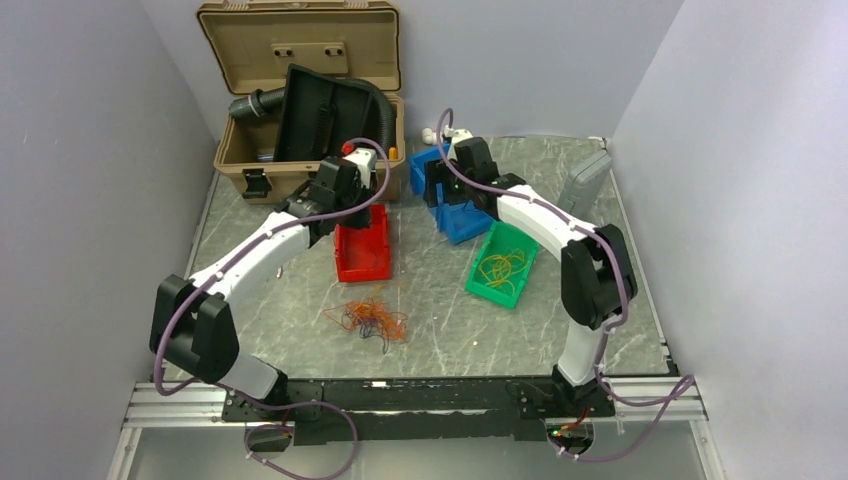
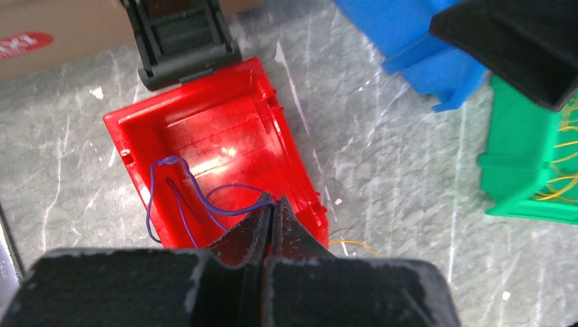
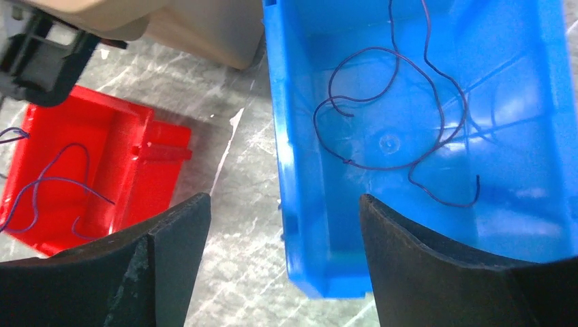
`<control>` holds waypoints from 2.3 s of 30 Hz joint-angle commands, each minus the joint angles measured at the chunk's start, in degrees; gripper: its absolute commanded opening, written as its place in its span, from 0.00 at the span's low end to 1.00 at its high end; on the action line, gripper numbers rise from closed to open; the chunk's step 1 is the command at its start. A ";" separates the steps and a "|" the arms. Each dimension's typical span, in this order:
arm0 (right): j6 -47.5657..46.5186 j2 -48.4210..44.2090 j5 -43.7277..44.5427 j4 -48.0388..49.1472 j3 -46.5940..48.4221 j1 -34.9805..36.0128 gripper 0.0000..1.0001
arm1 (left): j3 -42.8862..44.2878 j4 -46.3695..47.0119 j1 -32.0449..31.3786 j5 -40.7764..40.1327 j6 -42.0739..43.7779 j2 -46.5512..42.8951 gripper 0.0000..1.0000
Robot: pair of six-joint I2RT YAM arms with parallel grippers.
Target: Untangle the cables
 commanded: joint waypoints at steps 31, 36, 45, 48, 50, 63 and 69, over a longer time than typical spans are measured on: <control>8.53 -47.92 7.47 4.65 -17.39 -16.07 0.85 | 61.51 8.82 -6.20 26.92 -8.34 32.30 0.00; 8.62 -49.25 7.10 3.62 -16.69 -16.36 0.85 | 61.42 12.22 -3.97 25.79 -12.02 40.63 0.00; 10.44 -49.96 5.68 0.34 -17.69 -16.42 0.85 | 64.09 2.79 -2.22 23.14 -12.87 45.85 0.77; 10.97 -50.22 5.53 -2.20 -17.92 -16.43 0.85 | 63.23 -1.46 -2.17 22.02 -10.86 42.92 0.93; 11.49 -50.32 5.43 -4.46 -18.06 -16.45 0.85 | 62.91 -5.03 -2.22 20.61 -7.94 40.86 0.96; 13.34 -54.83 -6.68 -1.22 -34.65 -4.16 0.82 | 11.84 -3.15 -3.45 11.71 -0.49 -7.54 0.99; 17.58 -50.55 -5.03 7.94 -42.18 11.08 0.78 | -11.25 -2.84 -3.45 6.79 -1.70 -28.08 0.99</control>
